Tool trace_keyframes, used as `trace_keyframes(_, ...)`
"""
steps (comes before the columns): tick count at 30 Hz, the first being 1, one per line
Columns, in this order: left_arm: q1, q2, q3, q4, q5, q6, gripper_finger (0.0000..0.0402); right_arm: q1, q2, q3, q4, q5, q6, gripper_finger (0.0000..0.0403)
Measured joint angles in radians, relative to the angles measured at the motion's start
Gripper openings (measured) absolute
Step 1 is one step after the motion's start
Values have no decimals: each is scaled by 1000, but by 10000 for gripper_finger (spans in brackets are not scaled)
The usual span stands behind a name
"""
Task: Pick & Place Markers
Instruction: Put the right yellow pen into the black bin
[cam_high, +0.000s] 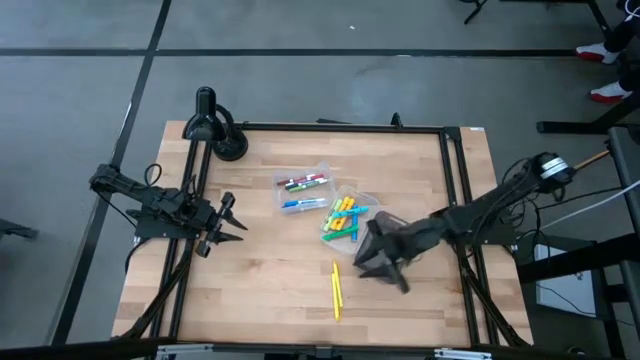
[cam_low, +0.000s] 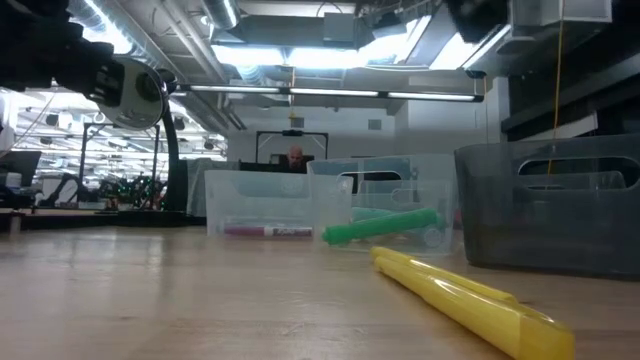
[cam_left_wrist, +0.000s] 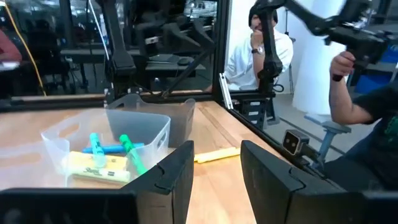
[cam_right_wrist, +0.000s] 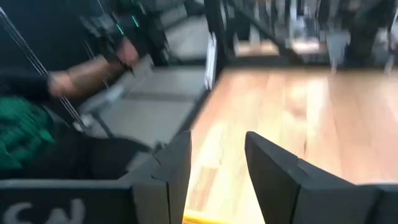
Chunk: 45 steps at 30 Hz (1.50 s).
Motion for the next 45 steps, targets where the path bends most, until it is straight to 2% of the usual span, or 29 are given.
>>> trace_keyframes(4,0,6,0,2,0,-54,127,1,173,214,-228,15,8,152)
trace_keyframes(9,0,6,0,4,-2,-64,127,5,359,421,-490,15,126,152)
trace_keyframes(16,0,6,0,3,-2,-65,128,5,569,644,-891,5,448,152)
trace_keyframes(19,0,6,0,3,-2,-65,127,5,643,702,-1015,-1,512,152)
trace_keyframes(26,0,6,0,3,-2,-65,127,5,728,752,-1037,-91,521,152)
trace_keyframes(30,0,6,0,3,-1,-65,127,5,737,771,-1022,-82,551,152)
trace_keyframes(34,0,6,0,3,-2,-65,127,5,738,770,-992,-13,636,152)
trace_keyframes(40,0,6,0,3,-1,-65,127,4,738,770,-977,-12,698,151)
trace_keyframes(45,0,6,0,3,-1,-65,127,-9,738,770,-822,-91,699,151)
